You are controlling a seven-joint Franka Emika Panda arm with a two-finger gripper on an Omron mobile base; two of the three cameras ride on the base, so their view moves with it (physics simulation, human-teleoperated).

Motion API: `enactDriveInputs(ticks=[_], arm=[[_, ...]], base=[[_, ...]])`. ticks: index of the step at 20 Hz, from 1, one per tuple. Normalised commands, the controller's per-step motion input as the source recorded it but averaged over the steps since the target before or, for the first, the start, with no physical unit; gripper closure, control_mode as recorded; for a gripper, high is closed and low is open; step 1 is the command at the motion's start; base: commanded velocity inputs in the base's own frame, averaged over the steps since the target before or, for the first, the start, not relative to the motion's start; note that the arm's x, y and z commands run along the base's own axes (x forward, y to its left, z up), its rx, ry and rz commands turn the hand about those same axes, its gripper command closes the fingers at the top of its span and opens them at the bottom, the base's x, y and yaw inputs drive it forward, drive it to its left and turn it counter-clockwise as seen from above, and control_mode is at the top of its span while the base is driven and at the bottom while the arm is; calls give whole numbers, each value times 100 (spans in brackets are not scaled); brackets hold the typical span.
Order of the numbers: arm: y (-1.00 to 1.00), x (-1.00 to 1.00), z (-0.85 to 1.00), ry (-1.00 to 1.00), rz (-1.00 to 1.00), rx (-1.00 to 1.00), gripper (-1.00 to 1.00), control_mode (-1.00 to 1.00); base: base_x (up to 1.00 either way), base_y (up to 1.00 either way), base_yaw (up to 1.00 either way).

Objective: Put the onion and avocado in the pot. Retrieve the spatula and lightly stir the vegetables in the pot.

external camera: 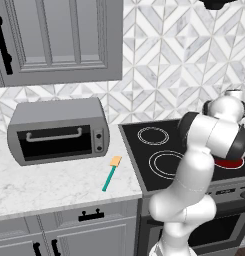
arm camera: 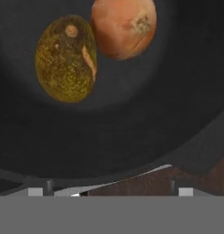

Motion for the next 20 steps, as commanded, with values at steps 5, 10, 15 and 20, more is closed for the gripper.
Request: enactDriveInputs(ticks=[5, 10, 15, 20], arm=[[1, -12, 26, 8, 0, -5, -100, -100], [6, -14, 95, -8, 2, 0, -100, -100], [86, -41, 50, -31, 3, 0, -100, -100], [47, 2, -1, -3, 0, -5, -100, -100]], base=[[0, 0, 0], [0, 0, 0], [0, 0, 0], [0, 0, 0]])
